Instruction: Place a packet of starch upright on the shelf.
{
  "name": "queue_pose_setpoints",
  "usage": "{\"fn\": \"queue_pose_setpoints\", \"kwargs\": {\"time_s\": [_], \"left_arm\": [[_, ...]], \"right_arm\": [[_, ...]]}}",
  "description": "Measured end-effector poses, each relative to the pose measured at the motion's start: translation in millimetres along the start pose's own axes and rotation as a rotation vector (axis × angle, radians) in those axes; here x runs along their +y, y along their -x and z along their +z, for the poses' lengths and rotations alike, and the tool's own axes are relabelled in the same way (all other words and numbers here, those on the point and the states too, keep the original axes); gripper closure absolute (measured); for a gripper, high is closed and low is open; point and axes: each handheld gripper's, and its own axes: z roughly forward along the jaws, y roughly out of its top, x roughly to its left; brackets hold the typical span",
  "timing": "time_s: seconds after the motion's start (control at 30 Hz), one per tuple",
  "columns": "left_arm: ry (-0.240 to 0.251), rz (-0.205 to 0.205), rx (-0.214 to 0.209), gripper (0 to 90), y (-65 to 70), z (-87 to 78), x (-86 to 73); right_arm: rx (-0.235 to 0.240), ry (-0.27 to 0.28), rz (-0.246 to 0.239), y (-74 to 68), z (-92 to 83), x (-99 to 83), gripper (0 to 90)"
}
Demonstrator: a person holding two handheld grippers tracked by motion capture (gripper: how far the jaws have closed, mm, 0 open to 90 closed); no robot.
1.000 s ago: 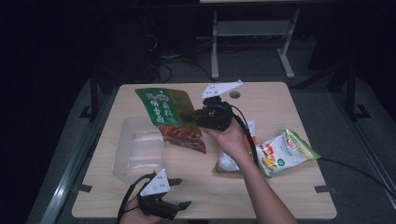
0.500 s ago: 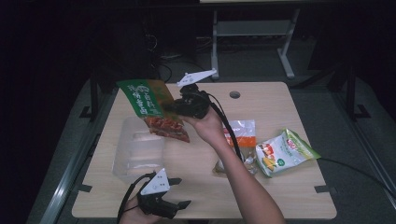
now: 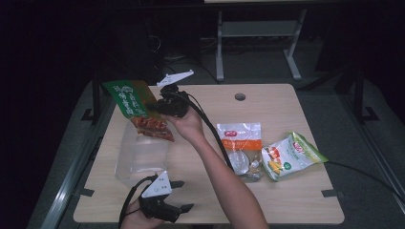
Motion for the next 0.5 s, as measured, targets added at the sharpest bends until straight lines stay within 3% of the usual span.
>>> {"fn": "queue_pose_setpoints", "kwargs": {"time_s": [0.27, 0.5], "left_arm": [[0.006, 0.003, -0.003, 24.4, 0.1, -1.1, 0.5], [-0.001, 0.003, -0.002, 24.4, -0.8, -1.2, 0.8]], "right_arm": [[-0.005, 0.021, 0.047, 17.4, 31.6, -14.7, 89.8], [-0.013, 0.010, 0.060, 23.5, 40.6, -25.1, 89.8]]}}
